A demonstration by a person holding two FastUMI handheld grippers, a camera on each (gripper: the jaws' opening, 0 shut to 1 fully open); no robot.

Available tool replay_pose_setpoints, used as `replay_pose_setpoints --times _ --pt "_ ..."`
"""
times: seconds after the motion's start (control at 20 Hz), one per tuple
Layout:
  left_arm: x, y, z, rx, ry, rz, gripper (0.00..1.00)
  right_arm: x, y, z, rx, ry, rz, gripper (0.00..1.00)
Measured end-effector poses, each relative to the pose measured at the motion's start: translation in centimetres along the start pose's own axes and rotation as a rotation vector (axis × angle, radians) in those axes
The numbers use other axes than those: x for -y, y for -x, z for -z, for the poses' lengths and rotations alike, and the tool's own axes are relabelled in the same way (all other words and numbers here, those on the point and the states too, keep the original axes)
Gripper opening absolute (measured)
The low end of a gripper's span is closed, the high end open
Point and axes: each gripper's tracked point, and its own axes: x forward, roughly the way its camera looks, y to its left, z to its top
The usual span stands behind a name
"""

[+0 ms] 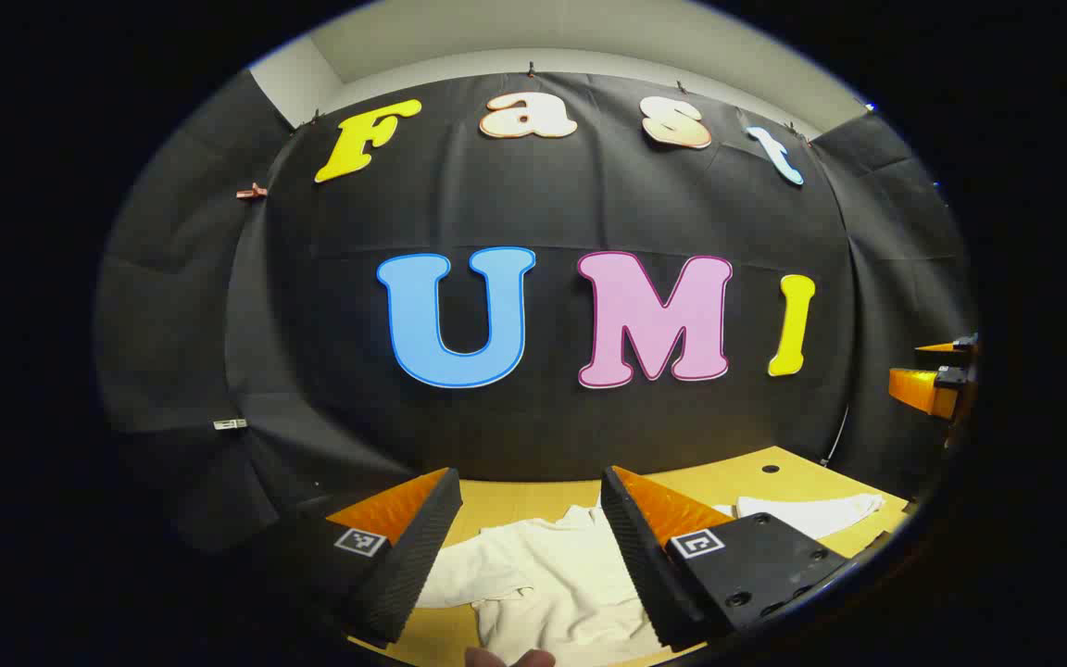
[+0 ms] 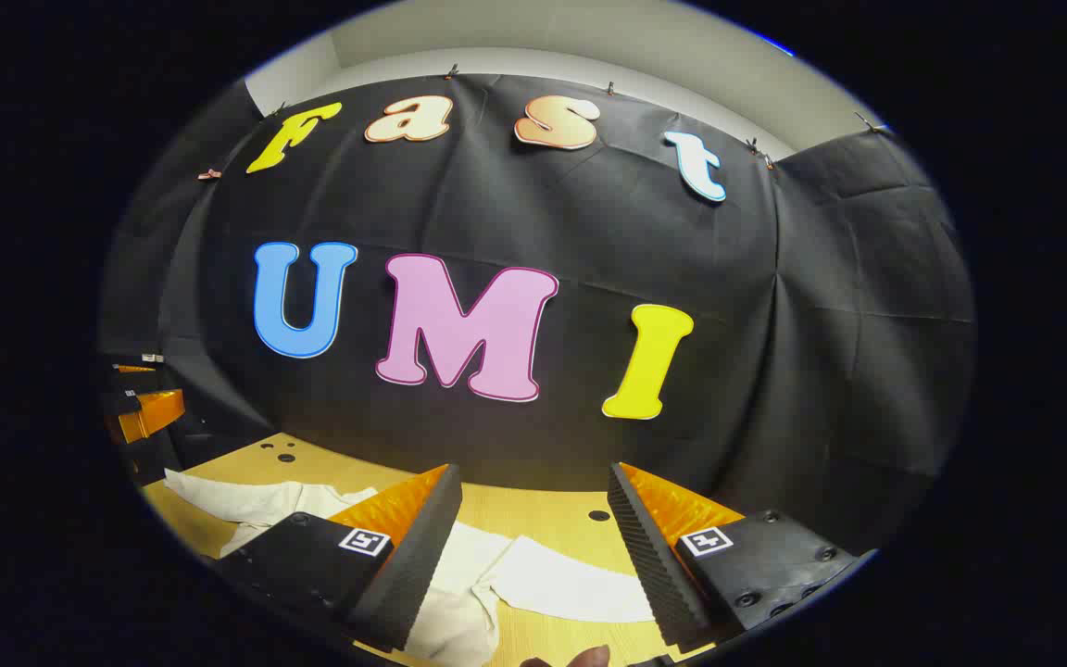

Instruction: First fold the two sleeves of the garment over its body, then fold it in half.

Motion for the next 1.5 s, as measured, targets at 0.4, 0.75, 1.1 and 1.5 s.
replay_pose_setpoints --times 0.4,0.75,1.1,1.5 --pt "1.2 0.1 0.1 -0.008 -0.024 0.021 0.96 0.7 -0.6 0.4 -0.013 -0.015 -0.001 0.98" --pt "4.6 -1.0 0.3 -0.026 -0.025 0.032 0.96 5.1 -1.2 2.7 -0.068 -0.002 0.029 0.98" --pt "8.5 -2.0 1.1 -0.072 -0.031 0.009 0.96 13.3 -3.0 12.8 -0.324 -0.099 0.089 0.98" --pt "12.7 -2.3 2.6 -0.127 -0.042 -0.026 0.94 22.7 -4.9 26.5 -0.582 -0.149 0.154 0.98"
